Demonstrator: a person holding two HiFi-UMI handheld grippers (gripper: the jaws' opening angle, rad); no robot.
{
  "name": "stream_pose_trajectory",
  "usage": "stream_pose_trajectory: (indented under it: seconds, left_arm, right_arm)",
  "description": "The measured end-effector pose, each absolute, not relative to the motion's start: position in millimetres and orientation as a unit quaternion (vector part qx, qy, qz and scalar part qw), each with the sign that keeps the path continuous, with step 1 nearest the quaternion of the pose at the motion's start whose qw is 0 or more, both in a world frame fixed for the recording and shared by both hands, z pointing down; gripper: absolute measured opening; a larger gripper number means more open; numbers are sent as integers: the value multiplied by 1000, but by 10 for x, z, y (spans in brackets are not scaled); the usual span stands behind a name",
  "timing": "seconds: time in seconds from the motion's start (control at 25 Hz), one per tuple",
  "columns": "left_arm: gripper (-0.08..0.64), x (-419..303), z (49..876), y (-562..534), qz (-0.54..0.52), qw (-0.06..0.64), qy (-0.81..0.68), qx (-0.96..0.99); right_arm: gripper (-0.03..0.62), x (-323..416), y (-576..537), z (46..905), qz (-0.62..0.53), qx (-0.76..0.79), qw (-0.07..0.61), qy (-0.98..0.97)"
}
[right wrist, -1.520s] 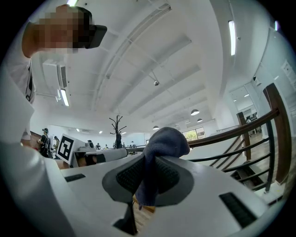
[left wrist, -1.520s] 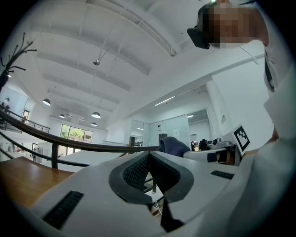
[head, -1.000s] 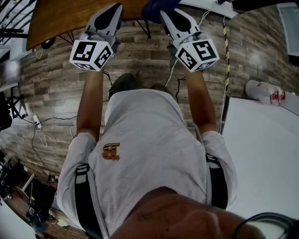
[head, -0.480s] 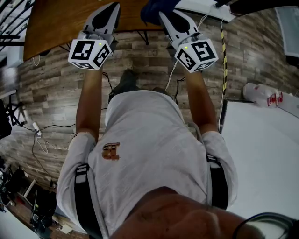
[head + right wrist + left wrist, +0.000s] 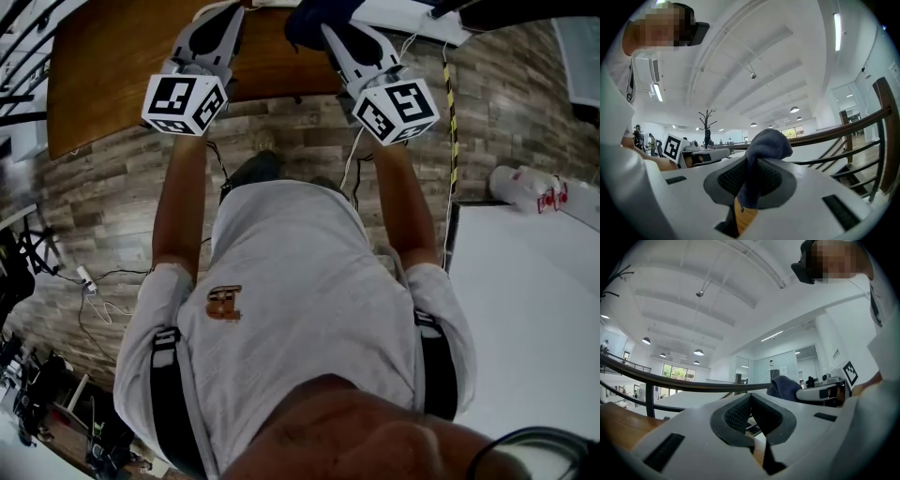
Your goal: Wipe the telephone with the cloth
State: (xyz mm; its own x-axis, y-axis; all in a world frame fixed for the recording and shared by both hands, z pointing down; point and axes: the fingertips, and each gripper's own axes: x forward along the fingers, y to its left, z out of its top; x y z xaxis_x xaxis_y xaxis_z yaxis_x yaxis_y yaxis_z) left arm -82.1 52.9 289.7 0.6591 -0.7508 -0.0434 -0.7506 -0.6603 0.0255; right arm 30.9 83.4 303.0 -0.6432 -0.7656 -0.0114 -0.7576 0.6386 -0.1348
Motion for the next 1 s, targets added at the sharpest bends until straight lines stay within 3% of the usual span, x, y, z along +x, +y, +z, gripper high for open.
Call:
stream_pose_trajectory:
  seconds: [0.64, 1.0]
  left_arm:
    - [18, -1167, 3364, -1123, 28, 29, -376, 926]
    - [18, -943, 3783, -1690, 86, 68, -385, 917]
  right_arm:
    - [71, -157, -768, 3286, -71, -442, -3, 894]
    - [71, -4, -1393, 3519, -100, -418, -38, 902]
